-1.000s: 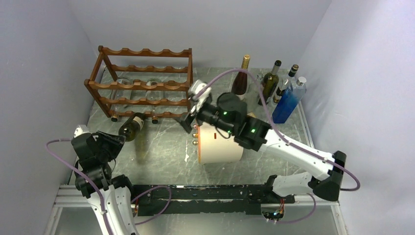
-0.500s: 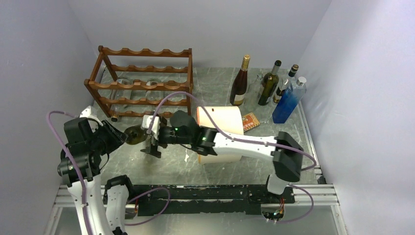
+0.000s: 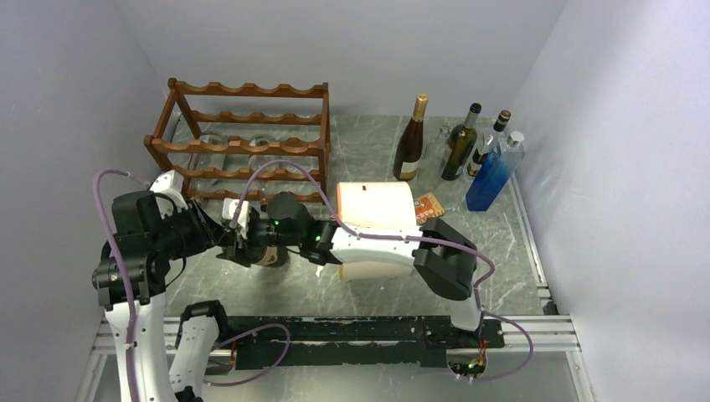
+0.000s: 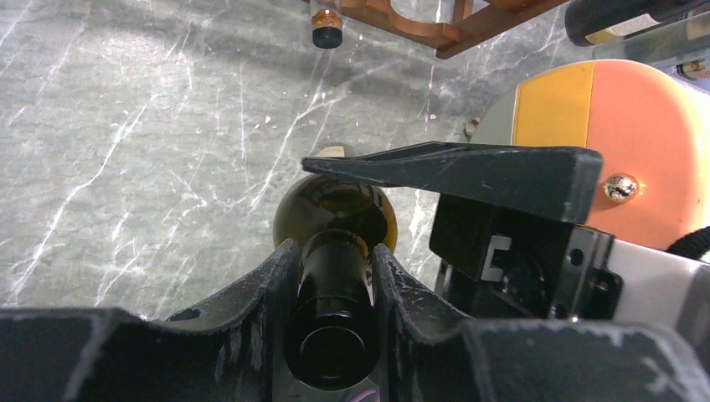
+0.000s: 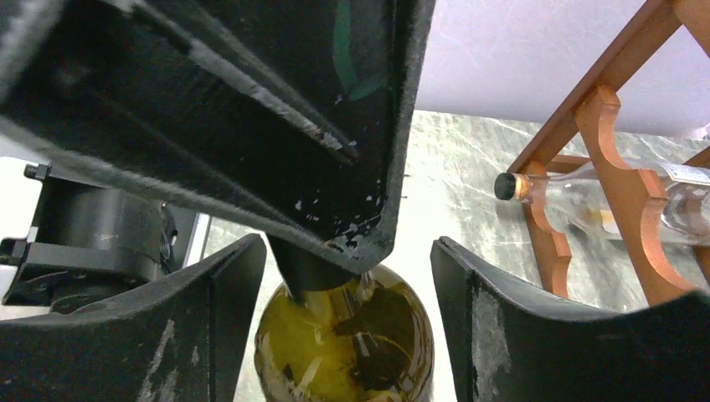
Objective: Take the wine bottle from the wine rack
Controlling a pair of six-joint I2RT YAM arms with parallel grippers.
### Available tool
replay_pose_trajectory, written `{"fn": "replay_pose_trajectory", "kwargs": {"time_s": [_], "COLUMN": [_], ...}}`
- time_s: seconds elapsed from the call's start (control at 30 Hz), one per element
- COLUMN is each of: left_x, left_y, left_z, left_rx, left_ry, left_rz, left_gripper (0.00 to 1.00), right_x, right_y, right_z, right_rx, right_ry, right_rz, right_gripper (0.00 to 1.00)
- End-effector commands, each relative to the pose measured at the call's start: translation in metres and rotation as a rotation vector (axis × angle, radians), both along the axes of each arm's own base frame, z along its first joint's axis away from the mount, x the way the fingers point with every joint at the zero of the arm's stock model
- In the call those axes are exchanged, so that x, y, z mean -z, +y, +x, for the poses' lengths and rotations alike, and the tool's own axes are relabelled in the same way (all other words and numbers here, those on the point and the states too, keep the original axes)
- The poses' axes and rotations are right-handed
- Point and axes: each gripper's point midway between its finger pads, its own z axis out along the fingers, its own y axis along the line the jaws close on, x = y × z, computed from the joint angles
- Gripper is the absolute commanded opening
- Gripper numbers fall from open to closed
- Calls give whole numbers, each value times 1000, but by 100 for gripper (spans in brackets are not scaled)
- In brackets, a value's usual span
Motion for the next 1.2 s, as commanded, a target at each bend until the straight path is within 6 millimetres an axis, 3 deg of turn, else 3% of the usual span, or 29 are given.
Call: {"fn": "replay_pose_trajectory", "kwargs": {"time_s": [0.0,0.1,0.13,0.23,0.33,0.37,0.4,0.47,0.6,0.7,0.83,1.0,1.17], "left_x": [-29,-30,-31,-44,-67,-77,-85,-107,-154,-176,-185,-181,-177], "left_y": [-6,-5,-4,-6,-4,-1,3,12,27,34,38,36,33], "left_z": [7,6,6,4,1,-1,-2,-7,-24,-40,-53,-52,-47], "left_rx": [48,44,40,54,38,22,0,-53,-157,-217,-260,-255,-239], "left_ry": [-107,-106,-103,-135,-182,-200,-213,-256,-389,-485,-565,-569,-560], "left_rz": [12,16,21,24,49,65,80,112,158,183,189,172,157], "left_gripper": [7,8,14,41,66,93,100,100,100,100,100,99,98], "right_x": [-18,-16,-15,-17,-23,-27,-30,-42,-70,-116,-204,-310,-386], "right_y": [12,13,12,9,4,1,-1,-7,-19,-36,-77,-146,-222], "right_z": [5,5,5,6,9,11,13,18,34,51,75,87,91], "right_rx": [19,23,29,42,72,88,103,143,245,332,464,571,746], "right_ry": [34,55,61,81,85,86,86,83,94,87,53,-15,-133], "right_rz": [84,82,82,97,114,125,134,159,194,255,399,591,687], "right_gripper": [73,57,51,25,14,11,7,0,0,0,0,0,0]}}
